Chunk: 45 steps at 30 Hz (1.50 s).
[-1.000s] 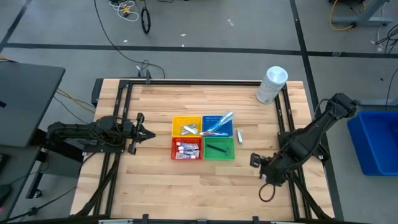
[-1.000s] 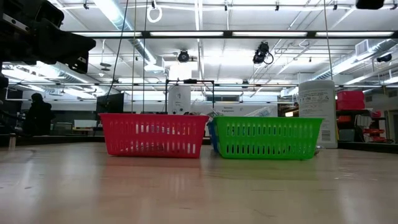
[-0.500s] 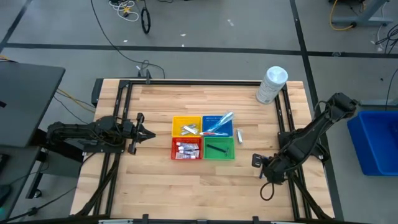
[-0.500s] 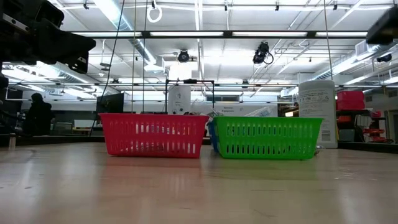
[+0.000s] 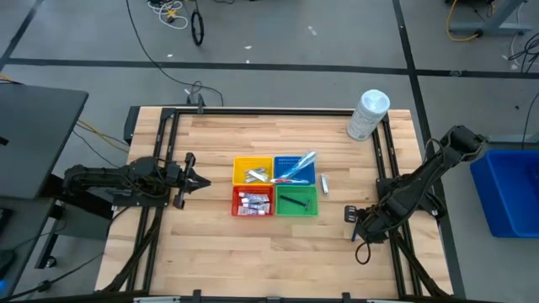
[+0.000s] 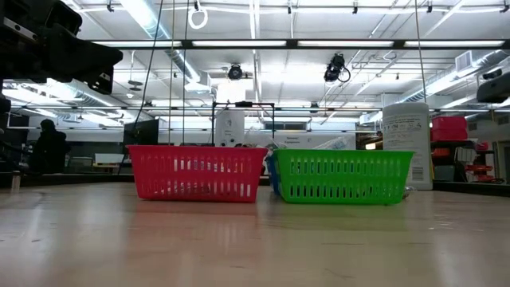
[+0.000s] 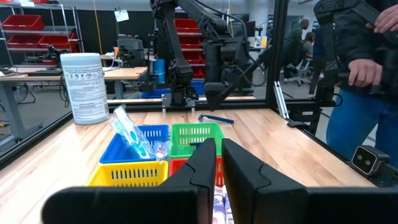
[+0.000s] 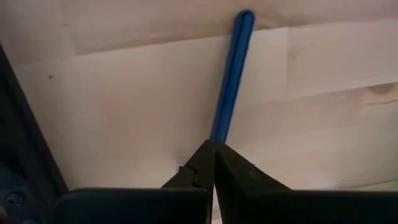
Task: Pick & Place Travel size toiletries
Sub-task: Put the shaver into the green bin
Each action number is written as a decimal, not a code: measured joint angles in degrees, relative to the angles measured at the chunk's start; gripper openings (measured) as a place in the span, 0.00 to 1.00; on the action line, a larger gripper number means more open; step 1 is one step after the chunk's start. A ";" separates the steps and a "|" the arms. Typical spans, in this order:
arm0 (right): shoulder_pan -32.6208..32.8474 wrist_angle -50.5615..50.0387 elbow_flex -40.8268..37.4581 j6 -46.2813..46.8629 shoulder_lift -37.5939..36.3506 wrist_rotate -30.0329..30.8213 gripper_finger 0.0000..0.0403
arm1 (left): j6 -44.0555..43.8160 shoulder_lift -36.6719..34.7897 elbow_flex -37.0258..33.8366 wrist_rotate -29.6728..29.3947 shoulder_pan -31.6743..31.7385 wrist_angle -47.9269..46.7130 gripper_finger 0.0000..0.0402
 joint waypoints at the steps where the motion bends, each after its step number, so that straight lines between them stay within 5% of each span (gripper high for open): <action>1: 0.00 0.03 -0.38 0.00 0.00 0.00 0.02 | 0.02 0.00 -0.01 0.01 0.01 -0.01 0.08; 12: -0.02 2.67 -1.10 0.00 0.00 0.00 0.06 | 0.01 0.00 0.00 0.00 0.01 -0.02 0.08; 32: -0.07 5.01 -1.10 -2.56 4.71 -0.04 0.46 | 0.00 0.00 0.00 0.00 0.01 0.00 0.08; 45: -0.07 7.39 -1.10 -1.47 8.38 -0.07 0.48 | 0.01 0.00 -0.01 0.00 0.00 0.00 0.08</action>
